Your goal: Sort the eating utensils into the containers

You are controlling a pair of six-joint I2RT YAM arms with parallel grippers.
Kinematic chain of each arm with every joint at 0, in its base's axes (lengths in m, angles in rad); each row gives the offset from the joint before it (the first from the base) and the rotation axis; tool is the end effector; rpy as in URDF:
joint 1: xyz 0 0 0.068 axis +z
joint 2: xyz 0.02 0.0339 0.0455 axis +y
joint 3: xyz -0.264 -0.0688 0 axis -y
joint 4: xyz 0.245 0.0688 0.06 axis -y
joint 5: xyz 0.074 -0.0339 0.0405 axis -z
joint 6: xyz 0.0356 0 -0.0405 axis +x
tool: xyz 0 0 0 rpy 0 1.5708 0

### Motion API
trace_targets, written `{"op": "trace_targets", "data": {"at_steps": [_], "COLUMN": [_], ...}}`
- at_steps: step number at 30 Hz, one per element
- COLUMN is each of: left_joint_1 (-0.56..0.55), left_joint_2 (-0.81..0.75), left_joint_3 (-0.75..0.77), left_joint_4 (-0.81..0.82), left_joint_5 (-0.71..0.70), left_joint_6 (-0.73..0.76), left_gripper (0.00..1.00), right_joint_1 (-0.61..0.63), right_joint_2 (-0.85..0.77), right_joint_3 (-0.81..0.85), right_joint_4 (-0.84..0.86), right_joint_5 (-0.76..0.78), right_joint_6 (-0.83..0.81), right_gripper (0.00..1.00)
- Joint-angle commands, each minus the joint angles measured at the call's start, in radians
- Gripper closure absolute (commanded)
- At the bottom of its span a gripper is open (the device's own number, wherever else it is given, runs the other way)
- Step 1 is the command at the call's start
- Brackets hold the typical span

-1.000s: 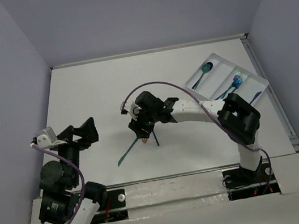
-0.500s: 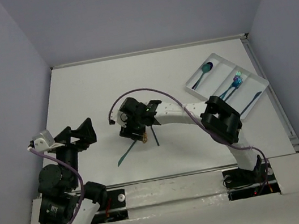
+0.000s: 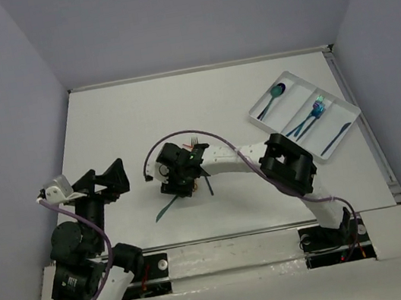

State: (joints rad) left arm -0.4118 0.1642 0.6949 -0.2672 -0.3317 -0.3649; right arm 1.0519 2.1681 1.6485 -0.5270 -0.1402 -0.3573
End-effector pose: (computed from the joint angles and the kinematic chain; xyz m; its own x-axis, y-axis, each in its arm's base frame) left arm 0.0454 -0.0072 0.3604 0.1907 -0.4515 -0.8716 0.1695 0.8898 -0.4238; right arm 0.2266 0.4068 0.1676 -0.0894 -0.8548 -0.5112 -0.9882 0.1402 -0.0617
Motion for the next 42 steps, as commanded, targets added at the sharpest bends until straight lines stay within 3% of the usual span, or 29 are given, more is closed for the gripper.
{"op": "trace_targets", "data": {"at_steps": [1,4,12,18,24,28,33,37,42], "left_joint_1": [0.004,0.004,0.004,0.004,0.004,0.004,0.004,-0.027,-0.056], "left_joint_2": [-0.02,-0.022,-0.025,-0.038,-0.045,-0.055,-0.08,-0.094,-0.112], "left_joint_3": [0.023,0.022,0.02,0.022,0.015,0.015,0.015,0.008,-0.003], "left_joint_4": [0.036,0.034,0.036,0.033,0.042,0.043,0.04,0.057,0.072], "left_joint_5": [0.013,0.014,0.022,0.019,0.046,0.054,0.056,0.085,0.122], "left_joint_6": [0.003,0.0,-0.003,-0.006,-0.008,-0.009,-0.008,-0.002,0.009], "left_gripper": [0.01,0.01,0.01,0.01,0.01,0.01,0.01,0.01,0.01], "right_joint_1": [0.014,0.014,0.014,0.014,0.005,-0.016,-0.102,-0.206,-0.403], "right_joint_2": [0.052,0.068,0.116,0.032,-0.176,-0.298,-0.476,-0.724,-0.979], "right_joint_3": [0.024,0.016,0.04,-0.062,-0.283,-0.386,-0.599,-0.787,-0.94], "right_joint_4": [0.054,0.128,0.252,0.442,0.695,0.755,0.858,0.929,0.843], "right_joint_5": [-0.004,-0.015,-0.024,0.014,0.086,0.252,0.372,0.513,0.712], "right_joint_6": [0.02,0.032,0.101,0.216,0.354,0.426,0.55,0.641,0.776], "right_gripper": [0.57,0.73,1.0,1.0,1.0,1.0,1.0,1.0,1.0]}}
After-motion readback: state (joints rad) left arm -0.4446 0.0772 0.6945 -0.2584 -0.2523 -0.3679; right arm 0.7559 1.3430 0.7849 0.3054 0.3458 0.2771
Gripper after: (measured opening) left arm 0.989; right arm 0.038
